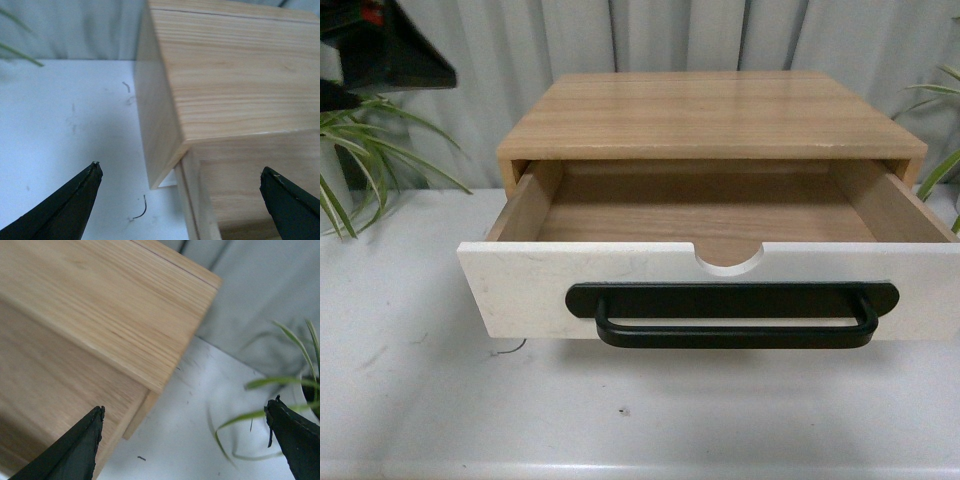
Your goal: Pull drawer
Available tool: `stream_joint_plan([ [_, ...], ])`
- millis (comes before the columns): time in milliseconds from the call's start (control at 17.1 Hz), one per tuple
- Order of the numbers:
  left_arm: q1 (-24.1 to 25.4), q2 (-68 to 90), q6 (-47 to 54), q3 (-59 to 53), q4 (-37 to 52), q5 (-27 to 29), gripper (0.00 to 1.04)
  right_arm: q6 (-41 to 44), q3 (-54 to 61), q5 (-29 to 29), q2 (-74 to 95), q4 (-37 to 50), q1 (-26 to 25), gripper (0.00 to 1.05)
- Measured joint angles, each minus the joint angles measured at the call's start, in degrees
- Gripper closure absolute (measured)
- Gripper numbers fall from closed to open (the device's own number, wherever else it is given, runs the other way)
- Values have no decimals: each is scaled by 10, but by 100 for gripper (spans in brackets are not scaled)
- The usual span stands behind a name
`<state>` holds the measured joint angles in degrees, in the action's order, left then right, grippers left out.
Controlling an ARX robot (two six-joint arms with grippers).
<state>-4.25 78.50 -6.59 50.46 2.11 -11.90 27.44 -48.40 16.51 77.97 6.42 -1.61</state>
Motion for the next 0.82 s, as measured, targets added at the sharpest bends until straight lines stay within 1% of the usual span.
stream_joint_plan([
  [59, 18, -11, -21, -16, 6, 14, 7, -53, 5, -30, 3, 7, -8, 6],
  [176, 57, -37, -58, -46, 9, 35, 7, -144, 20, -65, 7, 20, -24, 6],
  [234, 75, -45, -67, -61, 10, 54, 7, -181, 25, -73, 7, 23, -30, 6],
  [293, 88, -52, -75, -74, 12, 60, 7, -205, 30, -80, 7, 27, -33, 6],
  [351, 103, -70, -80, -103, 12, 84, 7, -234, 39, -83, 2, 28, -37, 6],
  [410, 116, -88, -85, -121, 9, 94, 7, -252, 51, -84, -7, 37, -38, 6],
  [468, 130, -109, -78, -145, 62, 91, 9, -258, 105, -100, -19, 181, -37, 15],
  [527, 145, -137, -36, -202, 207, 45, 20, -262, 167, -107, -56, 274, -37, 26],
  [585, 147, -173, 0, -263, 296, 29, 30, -264, 232, -110, -116, 326, -37, 39],
  [644, 134, -204, 31, -315, 356, 28, 43, -264, 270, -111, -175, 311, -37, 50],
  [702, 124, -220, 43, -334, 374, 33, 54, -264, 311, -111, -247, 278, -36, 63],
  [761, 116, -240, 52, -353, 374, 43, 66, -265, 340, -118, -287, 277, -31, 74],
  [819, 109, -258, 55, -374, 371, 50, 77, -266, 356, -141, -311, 277, -16, 87],
])
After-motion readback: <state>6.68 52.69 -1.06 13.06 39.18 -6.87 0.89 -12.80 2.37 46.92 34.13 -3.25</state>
